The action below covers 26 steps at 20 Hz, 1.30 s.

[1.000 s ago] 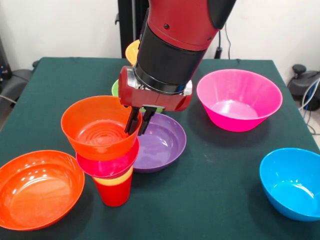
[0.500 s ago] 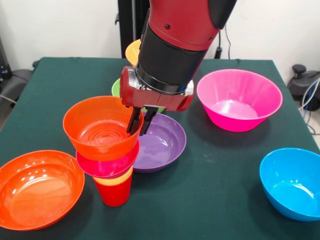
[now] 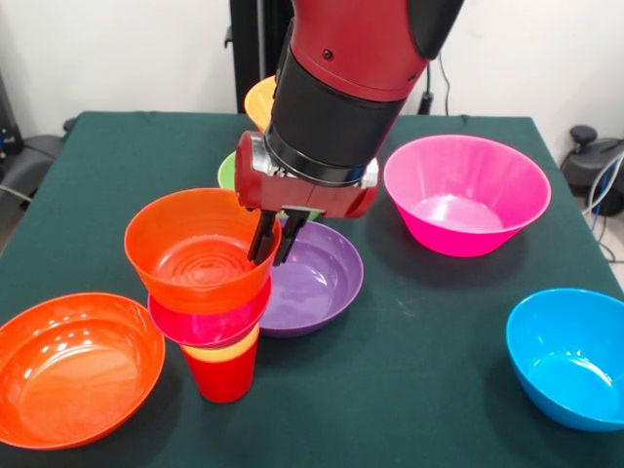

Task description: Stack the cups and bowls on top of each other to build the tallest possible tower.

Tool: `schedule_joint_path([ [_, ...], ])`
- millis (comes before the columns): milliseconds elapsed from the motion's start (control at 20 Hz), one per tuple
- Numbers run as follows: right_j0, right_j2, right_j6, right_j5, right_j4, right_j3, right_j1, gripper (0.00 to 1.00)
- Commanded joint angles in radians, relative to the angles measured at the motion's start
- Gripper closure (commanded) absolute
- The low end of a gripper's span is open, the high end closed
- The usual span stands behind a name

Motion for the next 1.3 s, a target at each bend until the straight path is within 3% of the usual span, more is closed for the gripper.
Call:
schedule_joint_path([
  [50,0.028,0.041,-0.129,-0.06,-0.049,0.009,0.071,1.0],
  [1300,0.022,0.024,-0.175,-0.071,-0.067,0.023,0.05,1.0],
])
